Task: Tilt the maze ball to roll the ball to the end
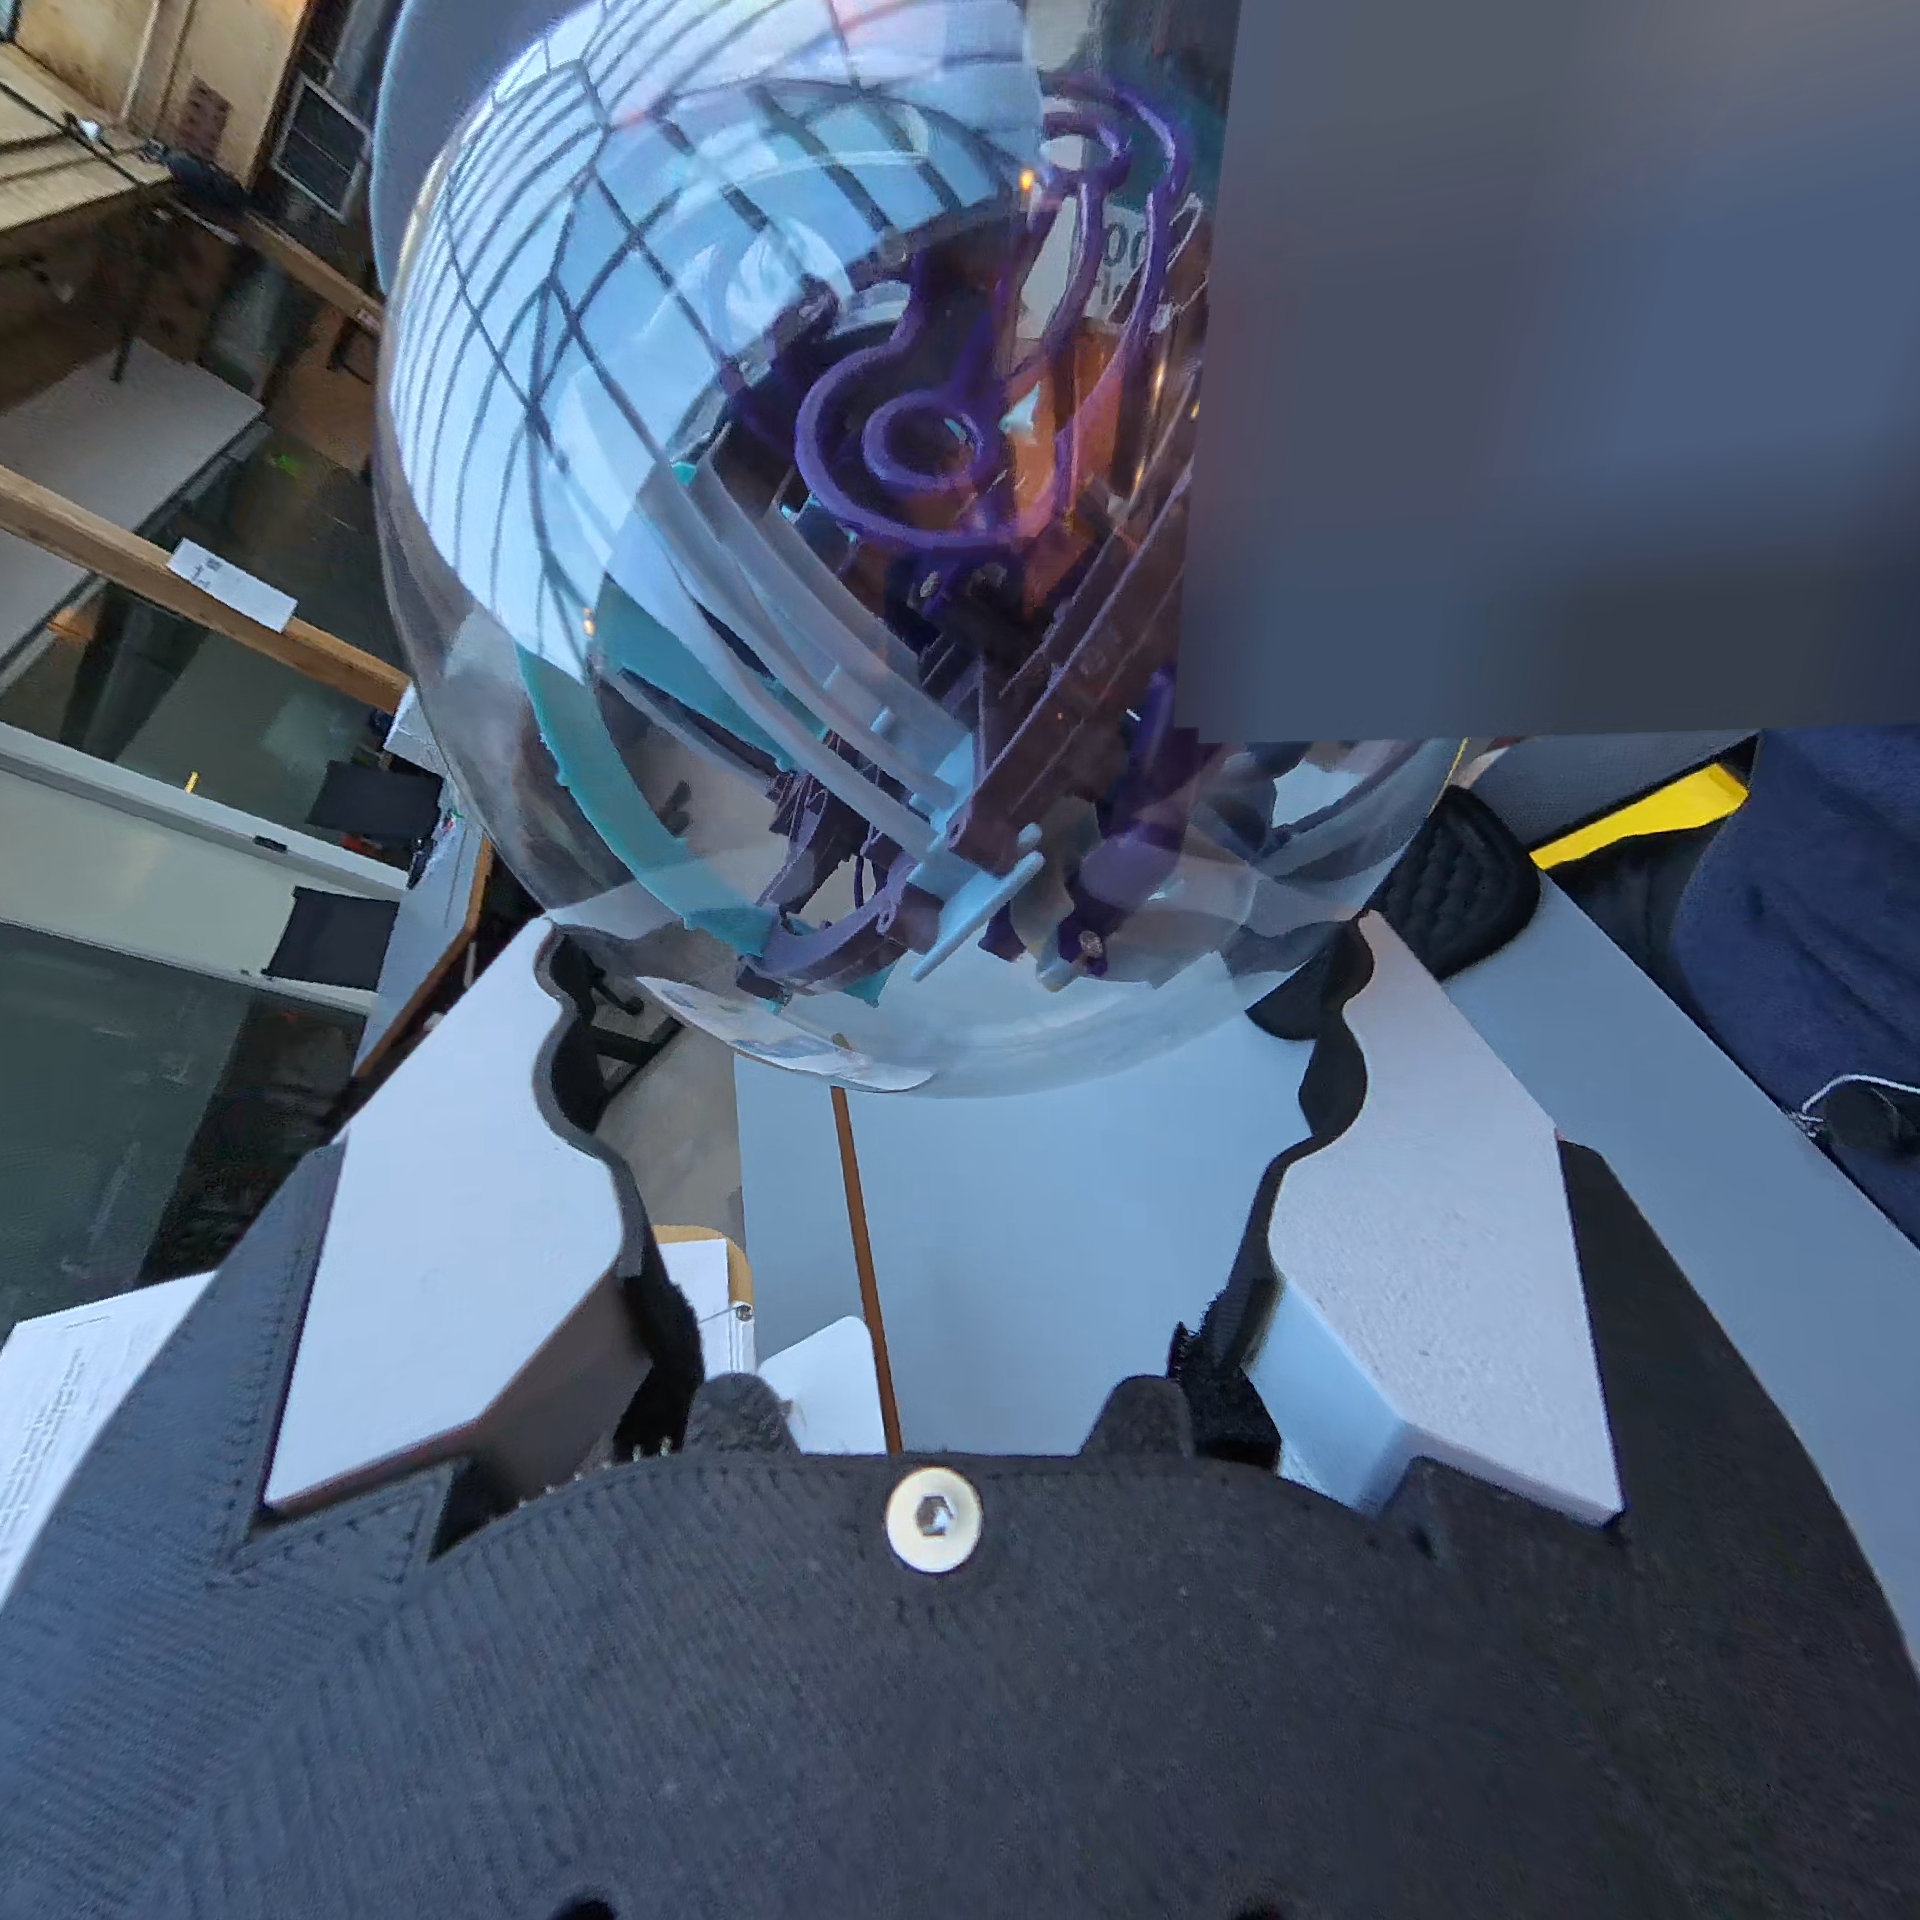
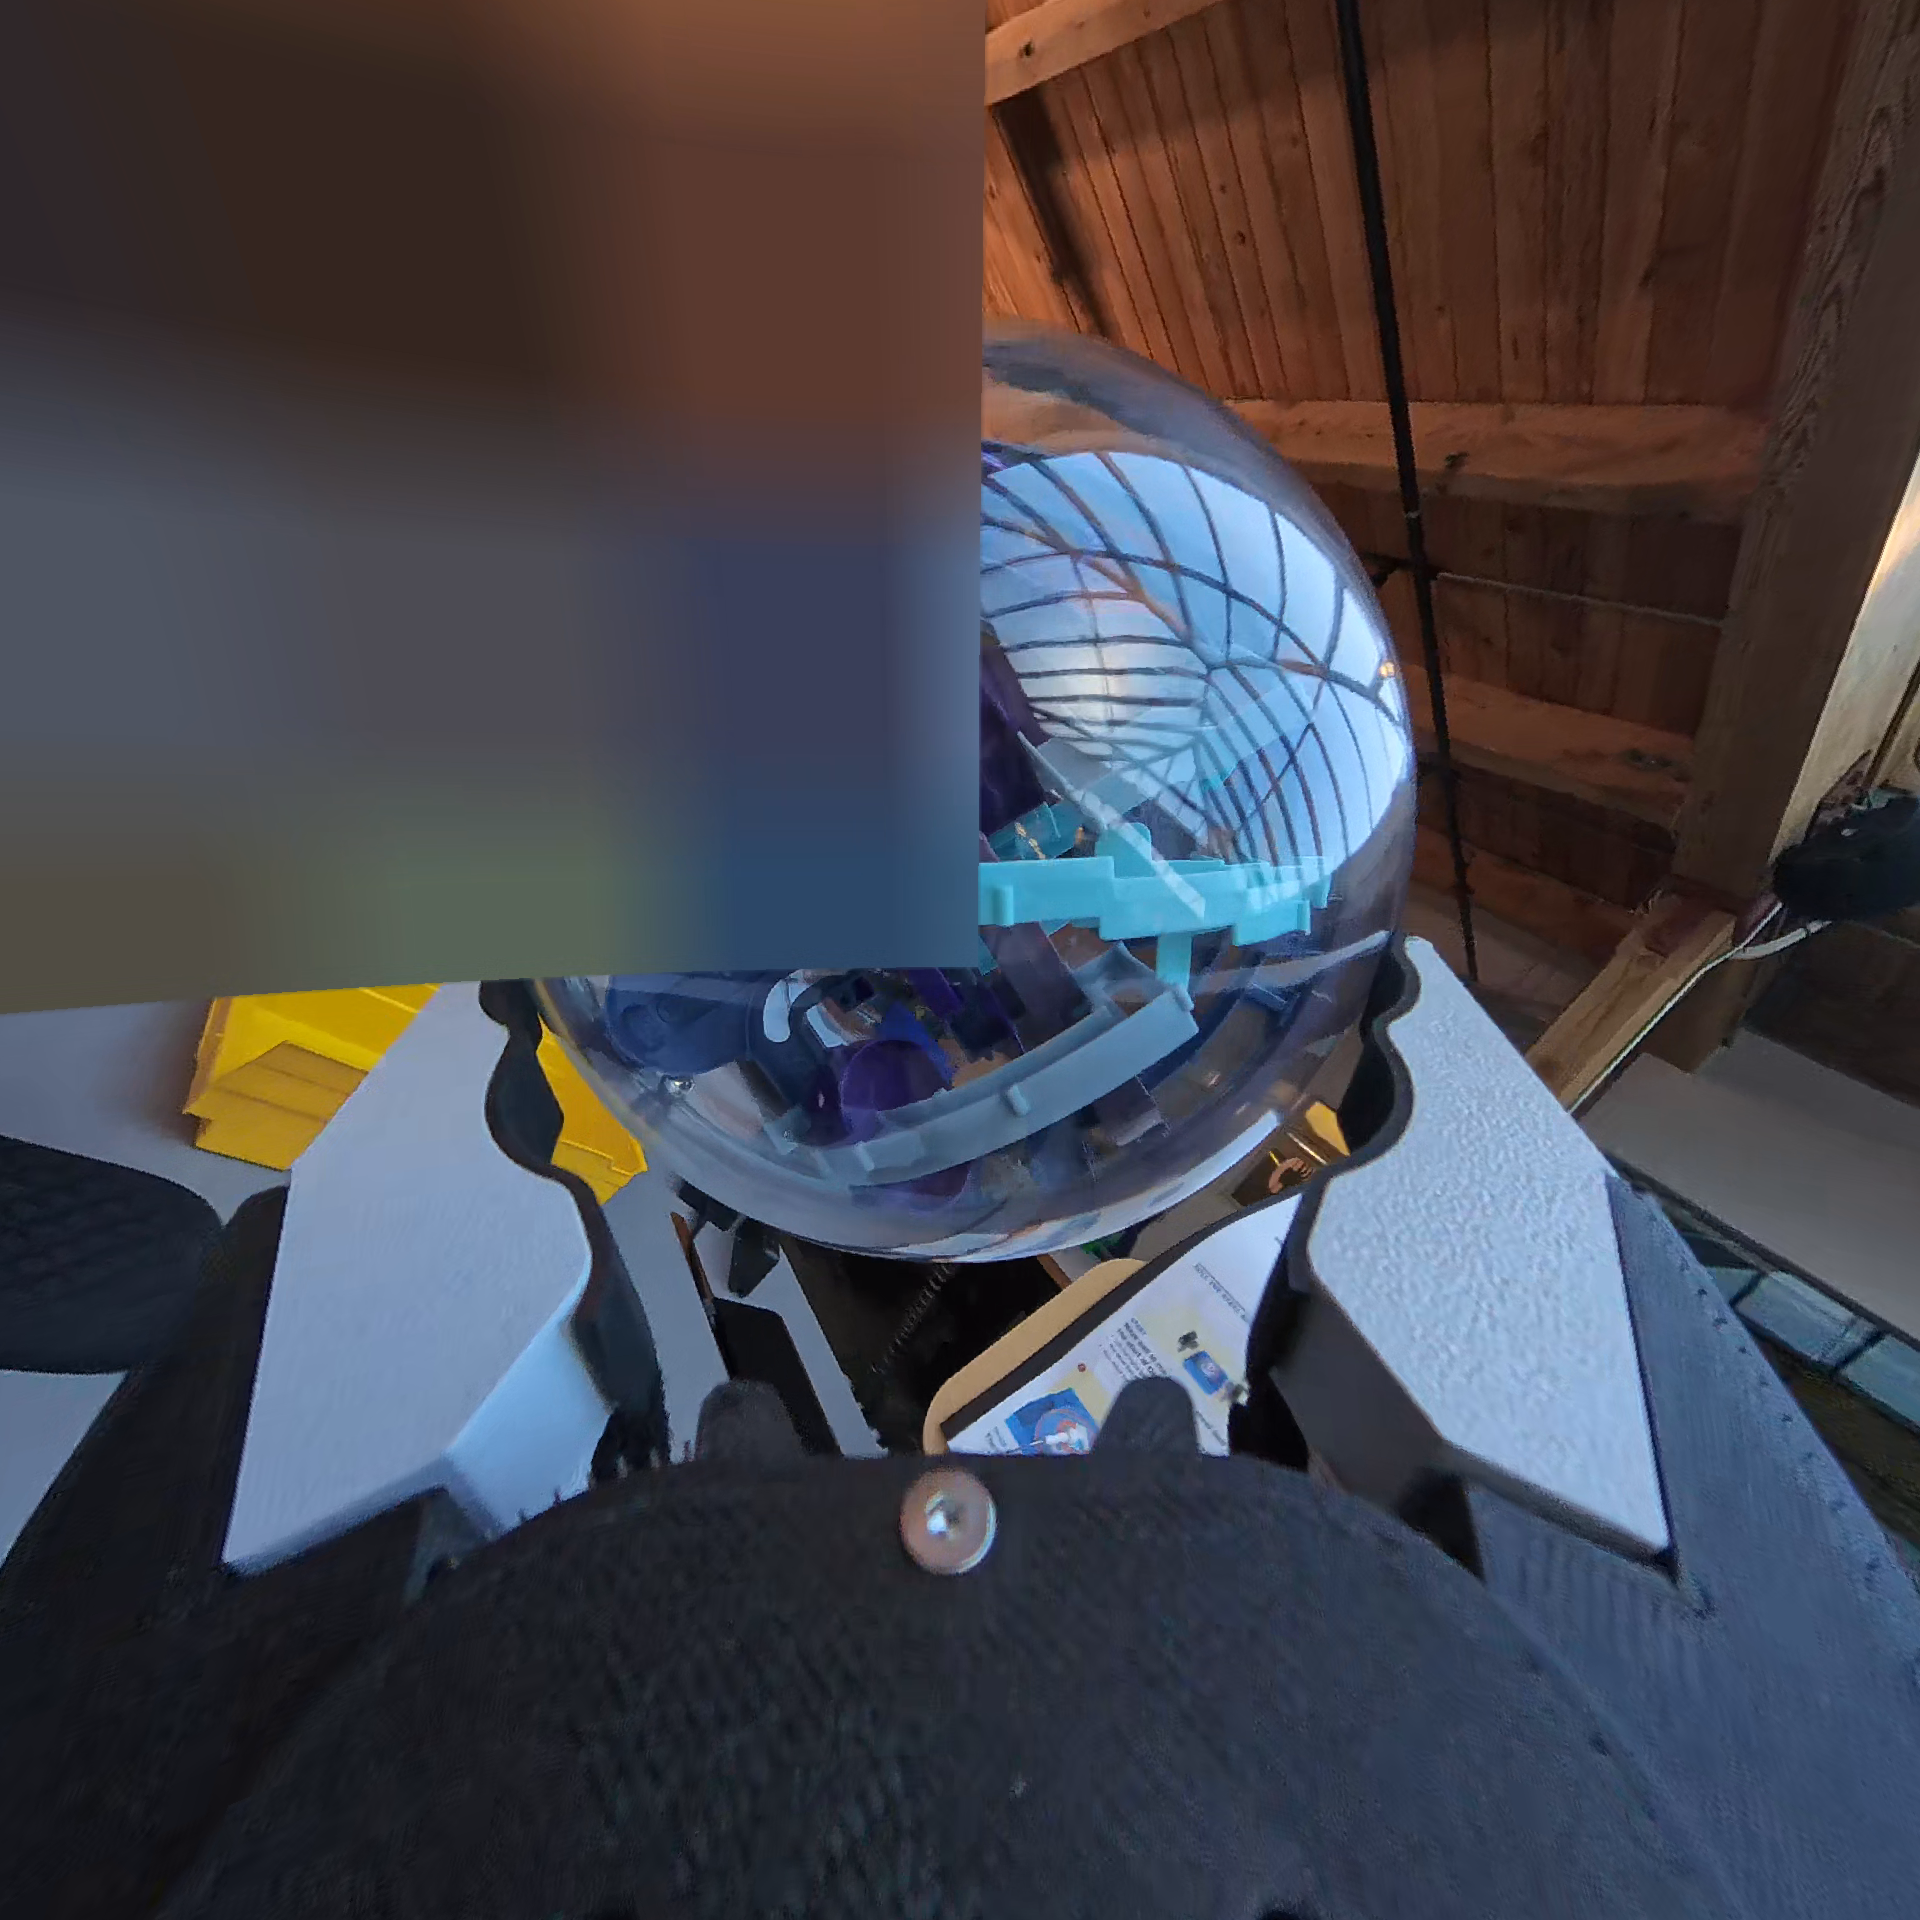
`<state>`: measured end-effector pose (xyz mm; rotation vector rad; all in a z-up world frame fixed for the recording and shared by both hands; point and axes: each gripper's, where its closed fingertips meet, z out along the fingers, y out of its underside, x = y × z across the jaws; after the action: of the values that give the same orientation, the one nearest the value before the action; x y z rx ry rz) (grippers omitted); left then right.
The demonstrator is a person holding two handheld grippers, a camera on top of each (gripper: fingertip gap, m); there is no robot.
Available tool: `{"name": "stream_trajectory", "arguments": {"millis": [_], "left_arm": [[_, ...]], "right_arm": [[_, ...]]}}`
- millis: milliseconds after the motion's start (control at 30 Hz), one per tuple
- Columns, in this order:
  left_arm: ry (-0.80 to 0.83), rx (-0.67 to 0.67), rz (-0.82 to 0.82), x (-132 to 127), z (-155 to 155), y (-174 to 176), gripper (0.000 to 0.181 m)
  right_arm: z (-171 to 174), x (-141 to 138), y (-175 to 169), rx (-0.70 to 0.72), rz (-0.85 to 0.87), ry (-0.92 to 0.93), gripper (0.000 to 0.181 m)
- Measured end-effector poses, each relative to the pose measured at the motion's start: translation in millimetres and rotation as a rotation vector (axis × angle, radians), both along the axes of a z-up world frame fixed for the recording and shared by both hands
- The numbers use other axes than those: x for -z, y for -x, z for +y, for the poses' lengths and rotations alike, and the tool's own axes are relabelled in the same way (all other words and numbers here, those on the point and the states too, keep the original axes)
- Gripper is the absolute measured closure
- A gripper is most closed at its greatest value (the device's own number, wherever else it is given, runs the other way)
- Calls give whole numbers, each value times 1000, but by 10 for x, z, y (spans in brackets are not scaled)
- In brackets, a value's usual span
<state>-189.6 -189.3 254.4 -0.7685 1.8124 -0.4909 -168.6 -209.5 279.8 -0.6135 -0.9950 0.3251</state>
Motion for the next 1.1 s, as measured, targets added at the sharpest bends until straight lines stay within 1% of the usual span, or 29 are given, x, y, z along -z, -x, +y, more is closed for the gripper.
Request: {"name": "stream_trajectory", "arguments": {"millis": [133, 267, 367, 433, 533, 700, 800, 933, 1033, 1100], "left_arm": [[78, -16, -6, 162, 181, -32, 44], [175, -29, -19, 458, 406, -39, 44], [190, -36, -14, 565, 522, -49, 44], [167, -38, 0, 533, 552, -73, 44], [122, -34, 33, 396, 544, -128, 44], [23, -59, 144, 208, 505, -198, 44], [-26, -74, 185, 121, 434, -227, 44], [-76, -76, 213, 71, 311, -258, 44], [-52, -53, 194, 13, 176, -304, 44], [-64, -34, 181, -4, 101, -325, 44]], "right_arm": [[237, 186, -43, -43, 35, 75, 27], [483, 465, -46, -75, 44, 159, 27], [609, 580, -56, -69, 38, 185, 27], [642, 567, -84, -65, 49, 170, 28], [635, 462, -146, -74, 100, 124, 28], [579, 313, -233, -75, 181, 41, 27], [520, 261, -265, -72, 207, 14, 27], [364, 201, -298, -59, 216, -42, 27], [227, 134, -338, -71, 231, -39, 27], [138, 113, -355, -60, 225, -63, 27]]}}
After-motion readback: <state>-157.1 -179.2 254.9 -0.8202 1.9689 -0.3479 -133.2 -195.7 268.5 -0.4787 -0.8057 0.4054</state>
